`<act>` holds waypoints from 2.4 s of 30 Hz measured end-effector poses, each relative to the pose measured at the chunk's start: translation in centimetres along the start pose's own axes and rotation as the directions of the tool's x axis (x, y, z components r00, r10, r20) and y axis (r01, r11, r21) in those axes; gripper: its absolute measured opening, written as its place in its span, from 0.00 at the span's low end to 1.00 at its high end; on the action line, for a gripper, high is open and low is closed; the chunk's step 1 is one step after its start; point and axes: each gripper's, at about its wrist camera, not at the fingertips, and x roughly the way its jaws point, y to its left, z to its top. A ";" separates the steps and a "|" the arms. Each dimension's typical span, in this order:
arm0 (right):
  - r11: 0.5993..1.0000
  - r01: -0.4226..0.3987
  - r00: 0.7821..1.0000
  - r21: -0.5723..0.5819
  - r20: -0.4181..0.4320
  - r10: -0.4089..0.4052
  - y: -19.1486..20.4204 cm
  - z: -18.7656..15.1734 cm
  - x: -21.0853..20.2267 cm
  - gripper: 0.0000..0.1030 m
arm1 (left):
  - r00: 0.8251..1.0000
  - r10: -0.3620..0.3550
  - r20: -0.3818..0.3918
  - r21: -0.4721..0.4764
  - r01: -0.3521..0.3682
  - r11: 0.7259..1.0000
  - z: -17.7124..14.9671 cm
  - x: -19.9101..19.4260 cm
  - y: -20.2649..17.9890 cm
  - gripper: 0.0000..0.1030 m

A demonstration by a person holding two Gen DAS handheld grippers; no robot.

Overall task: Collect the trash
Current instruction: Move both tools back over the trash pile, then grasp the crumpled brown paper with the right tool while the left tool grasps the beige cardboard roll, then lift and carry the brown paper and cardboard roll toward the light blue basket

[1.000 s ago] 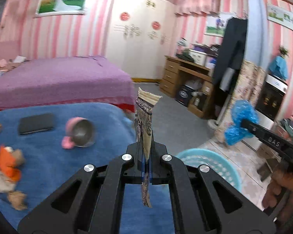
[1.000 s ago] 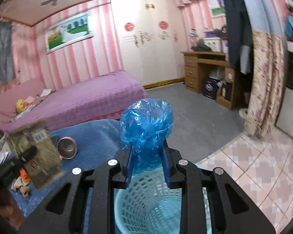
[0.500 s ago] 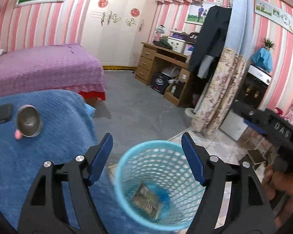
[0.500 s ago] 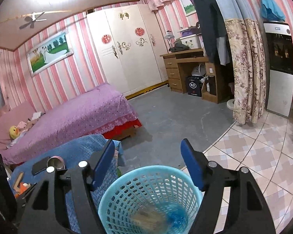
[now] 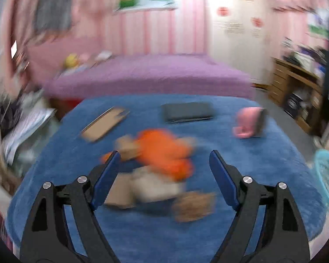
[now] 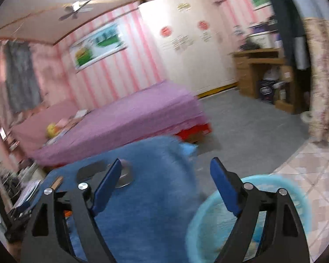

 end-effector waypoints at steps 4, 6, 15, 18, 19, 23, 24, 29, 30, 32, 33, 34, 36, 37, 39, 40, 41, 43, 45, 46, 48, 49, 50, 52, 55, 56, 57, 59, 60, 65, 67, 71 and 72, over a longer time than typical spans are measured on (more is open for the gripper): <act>0.979 -0.186 0.974 -0.088 -0.149 0.171 9.0 -4.2 4.7 0.83 | 0.994 0.108 -0.012 -0.075 -0.109 0.991 -0.5 0.5 7.1 0.81; 0.951 -0.271 0.941 -0.148 -0.250 0.229 13.6 -6.9 7.2 0.83 | 0.993 0.110 -0.043 -0.115 -0.114 0.987 -1.5 0.9 9.2 0.81; 0.870 -0.344 0.878 -0.352 -0.449 0.165 25.1 -16.4 12.3 0.83 | 0.987 0.071 -0.145 -0.128 -0.090 0.988 -3.7 3.5 12.5 0.81; 0.859 -0.344 0.861 -0.379 -0.492 0.128 26.0 -17.8 13.4 0.83 | 0.987 0.019 -0.162 -0.115 -0.038 0.993 -4.5 4.2 12.7 0.82; 0.853 -0.335 0.861 -0.400 -0.498 0.105 25.9 -18.2 13.6 0.83 | 0.986 0.005 -0.167 -0.110 -0.023 0.994 -4.7 4.3 12.6 0.82; 0.837 -0.353 0.837 -0.418 -0.540 0.083 26.0 -19.5 14.8 0.63 | 0.982 -0.059 -0.179 -0.055 0.050 0.997 -5.1 5.0 10.6 0.82; 0.838 -0.366 0.825 -0.405 -0.557 0.091 25.9 -19.6 15.2 0.49 | 0.982 -0.062 -0.179 -0.030 0.057 0.998 -5.2 5.1 9.9 0.84; 0.847 -0.362 0.843 -0.389 -0.525 0.119 25.7 -18.1 14.9 0.46 | 0.976 -0.064 -0.210 0.047 0.076 0.996 -5.6 6.3 7.0 0.85; 0.851 -0.355 0.853 -0.387 -0.507 0.124 25.5 -17.4 14.6 0.46 | 0.973 -0.067 -0.219 0.042 0.078 0.996 -5.7 6.6 6.7 0.85; 0.855 -0.338 0.871 -0.393 -0.476 0.126 24.9 -16.1 13.8 0.46 | 0.968 -0.050 -0.246 0.044 0.063 0.997 -5.9 7.6 6.2 0.85; 0.858 -0.334 0.875 -0.391 -0.467 0.129 24.7 -15.7 13.6 0.46 | 0.966 -0.044 -0.256 0.045 0.058 0.997 -6.0 7.9 6.0 0.85; 0.864 -0.327 0.881 -0.383 -0.455 0.131 24.3 -15.1 13.3 0.47 | 0.962 -0.040 -0.272 0.037 0.052 0.998 -6.2 8.5 5.9 0.85; 0.876 -0.316 0.885 -0.364 -0.445 0.134 23.5 -14.4 13.2 0.47 | 0.955 -0.049 -0.292 0.024 0.058 0.998 -6.4 9.1 5.9 0.79; 0.879 -0.312 0.886 -0.360 -0.444 0.132 23.1 -14.3 13.1 0.47 | 0.953 -0.048 -0.299 0.018 0.056 0.998 -6.5 9.3 5.9 0.74; 0.879 -0.308 0.886 -0.363 -0.446 0.127 22.7 -14.1 13.1 0.47 | 0.953 -0.050 -0.299 0.005 0.054 0.999 -6.4 9.3 6.2 0.63; 0.879 -0.308 0.886 -0.364 -0.446 0.125 22.5 -14.0 13.1 0.47 | 0.953 -0.057 -0.298 -0.003 0.059 0.998 -6.3 9.3 6.3 0.55; 0.878 -0.309 0.886 -0.365 -0.446 0.127 22.4 -13.9 13.0 0.47 | 0.953 -0.061 -0.297 -0.007 0.061 0.998 -6.3 9.3 6.3 0.50; 0.877 -0.311 0.887 -0.366 -0.443 0.130 22.4 -13.9 12.8 0.47 | 0.955 -0.076 -0.288 -0.019 0.074 0.997 -6.3 9.0 6.6 0.43; 0.874 -0.318 0.887 -0.368 -0.441 0.138 22.4 -14.0 12.4 0.47 | 0.957 -0.084 -0.278 -0.030 0.079 0.996 -6.1 8.6 6.8 0.38; 0.872 -0.321 0.888 -0.371 -0.438 0.141 22.3 -13.9 12.1 0.47 | 0.962 -0.075 -0.262 -0.035 0.068 0.997 -5.9 8.0 7.0 0.38; 0.867 -0.325 0.892 -0.378 -0.428 0.147 22.2 -13.6 11.5 0.47 | 0.970 -0.064 -0.234 -0.049 0.054 0.997 -5.3 7.1 7.4 0.38; 0.866 -0.326 0.894 -0.380 -0.421 0.152 22.2 -13.4 11.2 0.47 | 0.977 -0.059 -0.207 -0.060 0.047 0.997 -4.9 6.3 7.7 0.38; 0.867 -0.324 0.898 -0.379 -0.412 0.155 22.1 -13.2 10.9 0.47 | 0.982 -0.050 -0.183 -0.067 0.038 0.997 -4.4 5.6 7.8 0.38; 0.873 -0.316 0.907 -0.371 -0.390 0.162 21.8 -12.6 10.1 0.47 | 0.990 -0.031 -0.134 -0.071 0.022 0.997 -3.5 4.1 7.9 0.38; 0.886 -0.302 0.920 -0.352 -0.349 0.175 21.1 -11.4 8.9 0.47 | 0.998 -0.008 -0.058 -0.057 0.005 0.998 -2.3 1.8 7.3 0.38; 0.889 -0.300 0.924 -0.346 -0.336 0.181 20.9 -11.1 8.4 0.47 | 0.999 -0.008 -0.035 -0.056 0.006 0.998 -2.0 1.2 7.0 0.38; 0.892 -0.296 0.930 -0.343 -0.316 0.187 20.7 -10.6 7.7 0.47 | 1.000 -0.011 -0.022 -0.055 0.009 0.998 -1.8 0.9 6.9 0.38; 0.899 -0.282 0.939 -0.336 -0.290 0.187 20.3 -10.1 7.0 0.47 | 1.000 -0.021 0.003 -0.049 0.021 0.999 -1.4 0.1 6.2 0.38; 0.903 -0.275 0.943 -0.332 -0.275 0.186 20.0 -9.9 6.6 0.47 | 1.000 -0.027 0.012 -0.044 0.028 0.999 -1.2 -0.2 5.8 0.38; 0.905 -0.249 0.955 -0.344 -0.244 0.170 19.4 -9.1 5.9 0.47 | 0.998 -0.046 0.031 -0.039 0.047 0.998 -0.9 -0.6 4.7 0.38; 0.905 -0.244 0.956 -0.348 -0.242 0.165 19.2 -8.9 5.9 0.47 | 0.998 -0.047 0.038 -0.042 0.049 0.998 -0.8 -0.7 4.4 0.38; 0.905 -0.244 0.958 -0.348 -0.231 0.169 19.0 -8.6 5.6 0.47 | 0.997 -0.057 0.048 -0.036 0.059 0.998 -0.9 -1.1 3.7 0.38; 0.905 -0.245 0.958 -0.348 -0.227 0.172 18.9 -8.5 5.5 0.47 | 0.997 -0.058 0.051 -0.032 0.060 0.998 -0.9 -1.2 3.4 0.38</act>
